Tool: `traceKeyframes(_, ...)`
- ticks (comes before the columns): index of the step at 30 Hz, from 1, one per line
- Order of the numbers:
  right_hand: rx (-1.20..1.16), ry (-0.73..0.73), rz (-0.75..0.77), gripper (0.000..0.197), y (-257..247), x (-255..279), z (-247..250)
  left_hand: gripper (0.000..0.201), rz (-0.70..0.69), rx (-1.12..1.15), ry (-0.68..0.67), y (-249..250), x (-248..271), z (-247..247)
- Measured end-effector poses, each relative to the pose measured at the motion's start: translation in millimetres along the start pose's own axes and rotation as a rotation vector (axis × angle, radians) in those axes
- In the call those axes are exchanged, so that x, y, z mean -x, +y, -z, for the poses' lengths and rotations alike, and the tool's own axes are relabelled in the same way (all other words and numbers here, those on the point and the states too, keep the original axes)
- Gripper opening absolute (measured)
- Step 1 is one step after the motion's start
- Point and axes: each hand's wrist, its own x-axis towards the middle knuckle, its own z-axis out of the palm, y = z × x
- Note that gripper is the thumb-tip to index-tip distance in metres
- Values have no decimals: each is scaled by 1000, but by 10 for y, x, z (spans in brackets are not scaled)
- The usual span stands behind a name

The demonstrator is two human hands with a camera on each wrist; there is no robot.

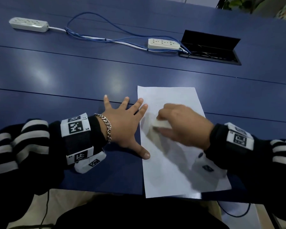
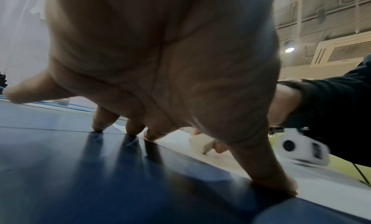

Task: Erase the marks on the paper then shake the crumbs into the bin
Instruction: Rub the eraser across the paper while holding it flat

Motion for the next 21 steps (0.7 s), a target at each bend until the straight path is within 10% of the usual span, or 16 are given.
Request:
traceKeyframes(8, 6, -18, 142, 11, -405, 153, -92, 163, 28, -19, -23, 27, -18, 33)
traceKeyframes(14, 18, 42, -138, 30, 163, -80, 97, 162, 38, -17, -27, 34, 0, 26)
traceKeyframes(21, -24, -40, 21, 20, -322, 147, -53, 166, 13, -34, 1, 8, 18, 33)
